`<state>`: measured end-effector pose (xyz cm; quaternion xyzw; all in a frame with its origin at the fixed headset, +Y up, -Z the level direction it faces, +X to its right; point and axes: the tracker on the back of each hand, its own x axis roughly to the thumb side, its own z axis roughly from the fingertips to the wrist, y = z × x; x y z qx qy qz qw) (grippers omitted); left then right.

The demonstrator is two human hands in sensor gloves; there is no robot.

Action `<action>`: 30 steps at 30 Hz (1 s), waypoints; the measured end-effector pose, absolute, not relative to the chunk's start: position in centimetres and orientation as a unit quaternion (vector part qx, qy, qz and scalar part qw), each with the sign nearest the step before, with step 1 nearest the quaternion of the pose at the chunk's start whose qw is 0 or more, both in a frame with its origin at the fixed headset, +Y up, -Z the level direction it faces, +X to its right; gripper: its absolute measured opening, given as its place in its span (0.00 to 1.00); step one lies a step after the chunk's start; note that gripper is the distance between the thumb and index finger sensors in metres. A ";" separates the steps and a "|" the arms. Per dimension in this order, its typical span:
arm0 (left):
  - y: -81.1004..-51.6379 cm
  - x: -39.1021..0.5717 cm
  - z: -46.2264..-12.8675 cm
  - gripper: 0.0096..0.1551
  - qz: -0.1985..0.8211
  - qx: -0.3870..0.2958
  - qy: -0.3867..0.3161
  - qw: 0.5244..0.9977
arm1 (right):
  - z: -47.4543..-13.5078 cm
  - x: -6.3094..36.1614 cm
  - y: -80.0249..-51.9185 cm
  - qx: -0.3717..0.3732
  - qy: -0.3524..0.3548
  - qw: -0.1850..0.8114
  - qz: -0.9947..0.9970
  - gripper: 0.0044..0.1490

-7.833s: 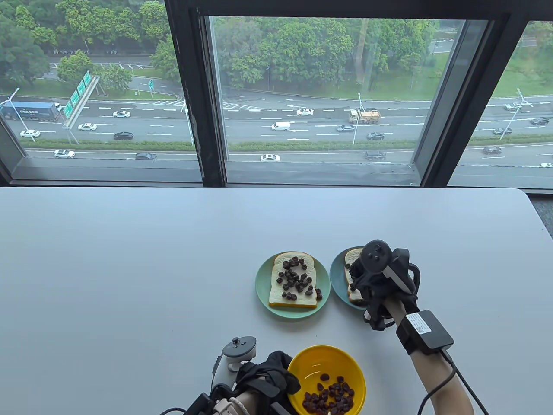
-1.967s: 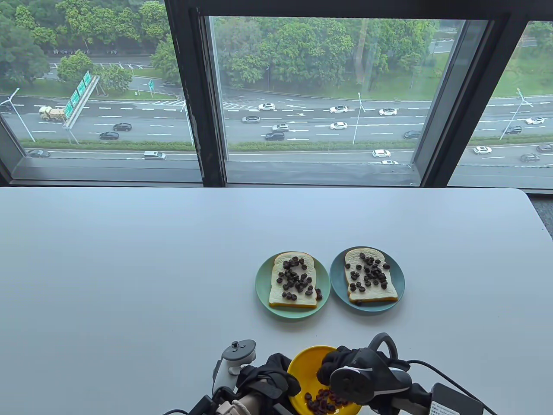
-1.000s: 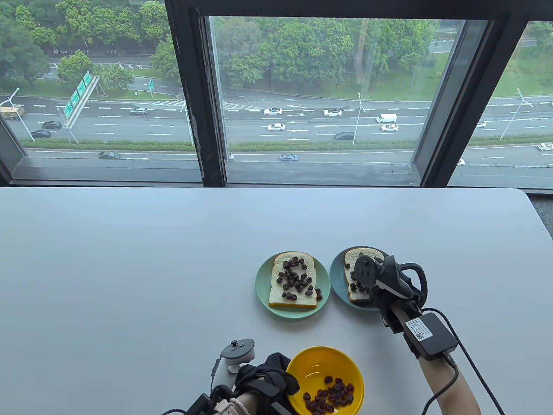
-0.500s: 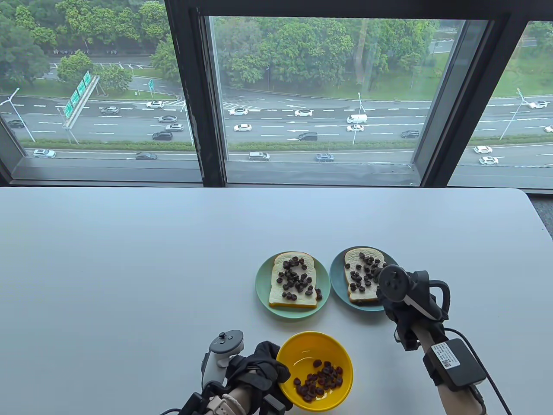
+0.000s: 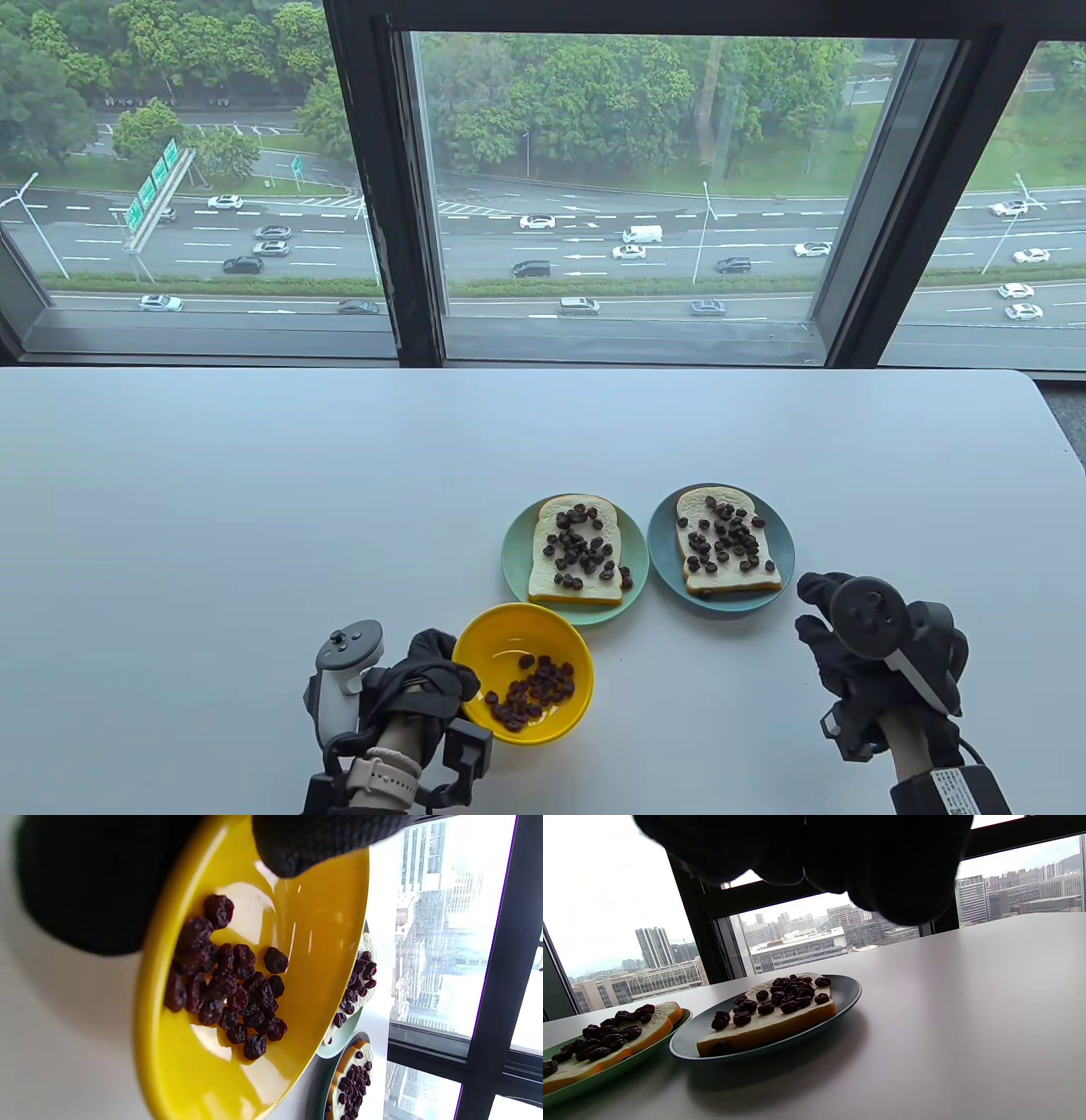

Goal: Sprinkle cranberries onto toast

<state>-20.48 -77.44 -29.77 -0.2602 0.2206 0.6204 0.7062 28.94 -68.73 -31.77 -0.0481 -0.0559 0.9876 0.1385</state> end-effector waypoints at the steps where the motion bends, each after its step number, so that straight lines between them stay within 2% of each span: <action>1: -77.4 -21.2 -29.7 0.32 0.617 -0.253 0.235 0.707 | -31.8 29.1 -68.9 -0.050 -0.054 0.141 0.987 0.31; 9: -77.4 -27.2 -28.3 0.31 0.613 -0.196 0.365 0.673 | -32.3 29.5 -69.9 -0.049 -0.027 0.125 0.991 0.32; 12: -77.3 -29.4 -27.2 0.31 0.617 -0.153 0.414 0.652 | -32.4 29.2 -70.2 -0.037 -0.012 0.115 0.993 0.32; 17: -77.7 -32.0 -25.5 0.31 0.634 -0.130 0.454 0.612 | -32.5 28.9 -70.4 -0.036 -0.008 0.097 0.995 0.32; 22: -77.6 -32.4 -24.8 0.34 0.658 -0.109 0.453 0.592 | -32.5 28.6 -70.7 -0.029 0.002 0.079 0.996 0.32; 26: -76.6 -32.6 -24.4 0.34 0.636 -0.070 0.464 0.613 | -32.5 28.5 -70.6 -0.024 0.003 0.075 0.997 0.32; 30: -74.5 -32.2 -24.5 0.35 0.586 -0.024 0.455 0.670 | -32.5 28.3 -70.2 -0.023 -0.003 0.086 0.996 0.32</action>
